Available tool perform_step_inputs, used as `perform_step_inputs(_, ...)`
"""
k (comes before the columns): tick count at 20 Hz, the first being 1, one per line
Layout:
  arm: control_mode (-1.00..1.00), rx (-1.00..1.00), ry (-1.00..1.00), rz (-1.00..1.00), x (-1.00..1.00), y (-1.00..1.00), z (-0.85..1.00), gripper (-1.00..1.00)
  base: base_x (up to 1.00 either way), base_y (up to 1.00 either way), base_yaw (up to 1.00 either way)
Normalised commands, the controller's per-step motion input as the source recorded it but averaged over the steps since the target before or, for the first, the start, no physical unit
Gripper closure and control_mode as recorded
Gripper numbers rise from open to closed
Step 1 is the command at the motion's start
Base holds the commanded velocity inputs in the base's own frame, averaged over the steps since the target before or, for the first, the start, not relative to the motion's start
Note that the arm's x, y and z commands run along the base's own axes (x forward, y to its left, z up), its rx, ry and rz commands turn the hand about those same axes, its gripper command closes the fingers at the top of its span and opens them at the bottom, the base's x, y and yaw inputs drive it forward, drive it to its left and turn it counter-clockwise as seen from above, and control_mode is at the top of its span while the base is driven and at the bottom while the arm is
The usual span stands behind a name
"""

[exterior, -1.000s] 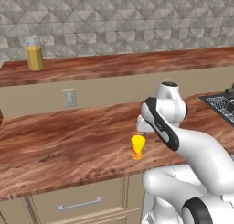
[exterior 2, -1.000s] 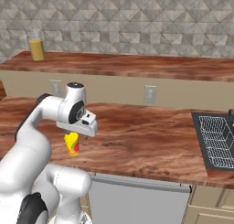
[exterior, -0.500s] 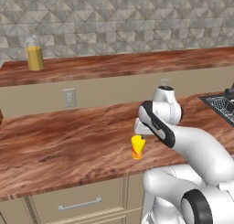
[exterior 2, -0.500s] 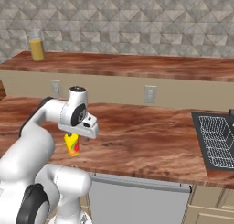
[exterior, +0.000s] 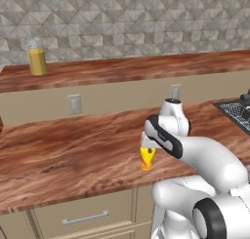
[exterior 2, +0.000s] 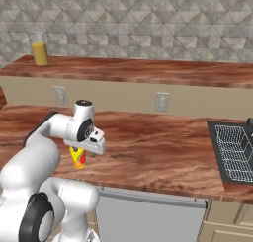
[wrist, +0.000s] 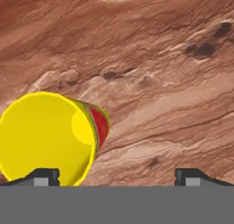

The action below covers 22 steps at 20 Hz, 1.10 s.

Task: Place the pitcher and cup on the dining counter for serving.

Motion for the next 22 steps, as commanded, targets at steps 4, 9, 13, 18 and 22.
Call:
perform_step_inputs(4,-1.00,0.00,0.00,0.00,0.20,0.00,-0.24,-1.00,0.00,0.00,0.00)
perform_step_inputs(9,-1.00,0.00,0.00,0.00,0.14,0.02,-0.27,-1.00,0.00,0.00,0.00)
perform_step_inputs(13,-1.00,-0.01,0.00,0.00,0.08,0.02,-0.24,-1.00,0.00,0.00,0.00)
perform_step_inputs(18,-1.00,0.00,0.00,0.00,0.00,0.09,-0.27,1.00,0.00,0.00,0.00)
perform_step_inputs(22,-1.00,0.00,-0.01,0.00,0.02,0.07,-0.11,1.00,0.00,0.00,0.00)
